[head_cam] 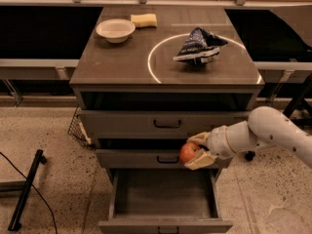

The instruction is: Place apple into bottom drawer

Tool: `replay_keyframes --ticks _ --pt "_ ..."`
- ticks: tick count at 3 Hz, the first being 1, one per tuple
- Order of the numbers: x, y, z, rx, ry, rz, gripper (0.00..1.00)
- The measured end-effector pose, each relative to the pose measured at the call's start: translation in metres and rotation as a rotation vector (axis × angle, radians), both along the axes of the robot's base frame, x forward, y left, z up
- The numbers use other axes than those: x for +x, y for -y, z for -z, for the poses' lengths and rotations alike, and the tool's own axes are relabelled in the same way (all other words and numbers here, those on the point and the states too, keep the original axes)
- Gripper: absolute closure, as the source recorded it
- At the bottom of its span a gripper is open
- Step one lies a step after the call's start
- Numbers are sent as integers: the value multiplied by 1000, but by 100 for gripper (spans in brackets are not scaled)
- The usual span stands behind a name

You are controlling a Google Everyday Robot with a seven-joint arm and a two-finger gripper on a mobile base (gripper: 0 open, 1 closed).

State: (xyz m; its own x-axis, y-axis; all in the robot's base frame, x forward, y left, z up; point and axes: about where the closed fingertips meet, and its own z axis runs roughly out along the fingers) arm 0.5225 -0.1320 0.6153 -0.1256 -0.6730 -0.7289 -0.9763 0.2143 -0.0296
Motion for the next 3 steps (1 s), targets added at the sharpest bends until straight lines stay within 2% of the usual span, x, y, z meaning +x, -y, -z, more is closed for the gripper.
replay_keyframes --ticks 1,2,3 --pt "-1 -2 10 1 34 -49 100" --pt "-1 -3 9 1 30 -45 100" --pt "0 -2 30 28 20 -48 100"
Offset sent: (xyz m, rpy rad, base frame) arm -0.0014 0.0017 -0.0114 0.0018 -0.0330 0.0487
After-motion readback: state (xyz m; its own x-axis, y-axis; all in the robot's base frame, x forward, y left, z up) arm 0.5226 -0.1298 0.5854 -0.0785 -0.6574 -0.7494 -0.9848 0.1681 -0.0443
